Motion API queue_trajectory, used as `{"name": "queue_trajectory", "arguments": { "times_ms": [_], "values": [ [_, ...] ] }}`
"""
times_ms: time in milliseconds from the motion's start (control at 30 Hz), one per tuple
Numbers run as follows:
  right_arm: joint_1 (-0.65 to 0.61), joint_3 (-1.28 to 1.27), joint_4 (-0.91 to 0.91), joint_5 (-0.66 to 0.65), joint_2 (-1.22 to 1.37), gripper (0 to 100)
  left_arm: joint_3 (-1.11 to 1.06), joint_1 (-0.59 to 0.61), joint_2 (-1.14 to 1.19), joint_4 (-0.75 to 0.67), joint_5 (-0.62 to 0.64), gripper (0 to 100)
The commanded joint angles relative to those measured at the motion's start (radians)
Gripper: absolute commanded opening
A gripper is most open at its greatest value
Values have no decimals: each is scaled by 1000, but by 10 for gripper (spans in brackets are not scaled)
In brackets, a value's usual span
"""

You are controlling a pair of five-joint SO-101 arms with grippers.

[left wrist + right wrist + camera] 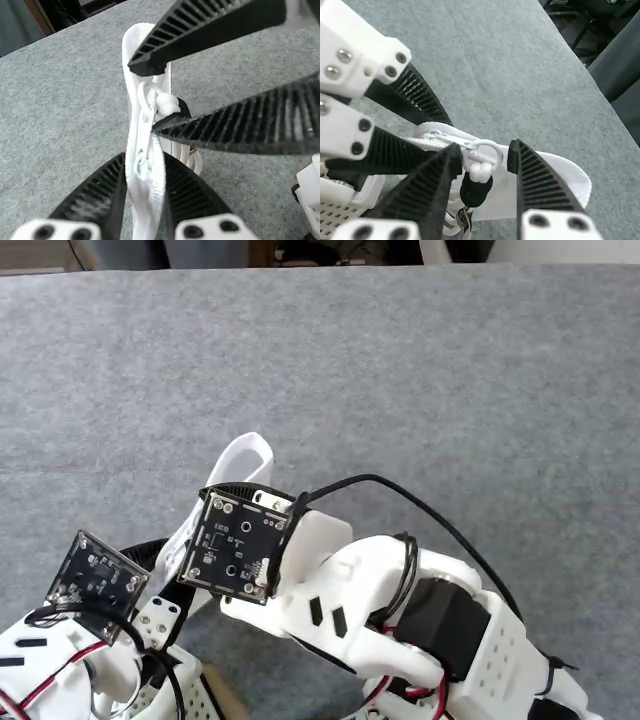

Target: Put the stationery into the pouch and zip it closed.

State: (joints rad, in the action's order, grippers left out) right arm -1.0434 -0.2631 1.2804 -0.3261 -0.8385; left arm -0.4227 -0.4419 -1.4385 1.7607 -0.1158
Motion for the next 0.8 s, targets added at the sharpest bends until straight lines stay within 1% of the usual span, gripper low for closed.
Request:
{"name": "queue_trajectory", "arguments": {
  "times_ms": [0, 67, 133, 233, 500, 600, 667, 767],
  "values": [
    [26, -1, -25, -9, 16, 88, -2, -18, 0, 3, -11, 29],
    [26, -1, -26, -9, 16, 7, -2, -18, 0, 3, -11, 29],
    [26, -1, -26, -9, 16, 36, -1, -18, 0, 3, -11, 29],
    [40, -1, -26, -9, 16, 11, -1, -18, 0, 3, -11, 29],
    [58, -1, -15, -9, 16, 13, -1, -18, 0, 3, -11, 29],
    [57, 13, 26, -11, 13, 21, -2, -18, 0, 3, -11, 29],
    [54, 39, 78, -11, 13, 71, -2, -18, 0, 3, -11, 29],
    [54, 87, 157, -11, 12, 218, -2, -18, 0, 3, -11, 29]
  ]
}}
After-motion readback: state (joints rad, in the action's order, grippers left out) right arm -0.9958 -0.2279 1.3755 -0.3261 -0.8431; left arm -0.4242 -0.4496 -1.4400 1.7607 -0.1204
